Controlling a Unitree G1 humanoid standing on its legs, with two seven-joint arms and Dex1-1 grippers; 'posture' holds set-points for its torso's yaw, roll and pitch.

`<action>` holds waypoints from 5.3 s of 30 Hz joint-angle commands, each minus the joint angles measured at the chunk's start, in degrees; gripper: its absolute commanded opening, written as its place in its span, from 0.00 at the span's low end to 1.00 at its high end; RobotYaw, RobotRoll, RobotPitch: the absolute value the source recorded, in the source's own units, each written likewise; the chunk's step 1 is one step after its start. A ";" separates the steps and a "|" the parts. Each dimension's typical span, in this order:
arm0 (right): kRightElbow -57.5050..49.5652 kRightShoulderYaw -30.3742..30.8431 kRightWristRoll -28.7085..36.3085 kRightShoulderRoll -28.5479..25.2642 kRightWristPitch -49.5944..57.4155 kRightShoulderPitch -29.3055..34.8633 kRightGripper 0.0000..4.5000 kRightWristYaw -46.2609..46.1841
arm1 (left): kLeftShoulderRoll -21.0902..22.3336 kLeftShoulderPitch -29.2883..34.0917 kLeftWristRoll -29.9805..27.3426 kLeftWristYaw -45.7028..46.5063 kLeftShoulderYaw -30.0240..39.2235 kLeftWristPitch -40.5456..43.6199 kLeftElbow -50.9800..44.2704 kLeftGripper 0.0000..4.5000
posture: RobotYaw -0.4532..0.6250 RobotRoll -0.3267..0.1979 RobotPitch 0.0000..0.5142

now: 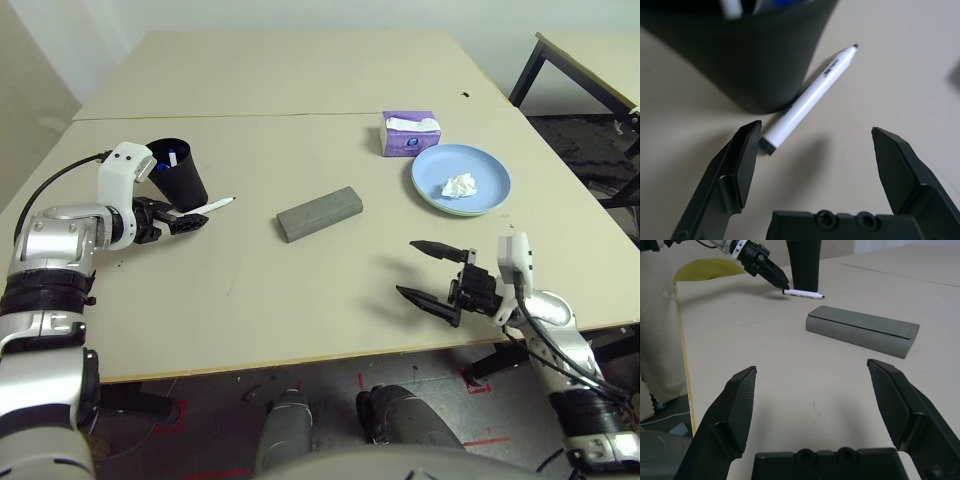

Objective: Organize and tidy the items on the table.

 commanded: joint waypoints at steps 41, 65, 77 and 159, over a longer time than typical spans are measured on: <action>0.07 1.58 -0.98 0.38 -2.09 0.88 1.00 -0.65 | -2.47 -0.98 3.93 -0.83 -3.13 -9.05 3.93 0.99 | 0.30 0.62 0.15; -0.87 0.91 -0.58 -0.13 -1.93 0.92 1.00 -1.91 | -5.65 -0.67 4.70 0.95 -3.45 -6.52 2.71 0.99 | 0.30 0.62 0.15; -1.79 1.50 -0.75 -0.06 -1.76 1.61 1.00 -2.15 | -5.52 -1.78 6.39 1.55 -3.81 -6.95 6.33 0.99 | 0.28 0.62 0.15; 3.48 0.36 -0.22 1.28 -3.45 -1.62 1.00 -2.87 | -13.37 -1.14 -20.30 8.43 22.93 0.84 -27.63 0.06 | 0.33 0.62 0.11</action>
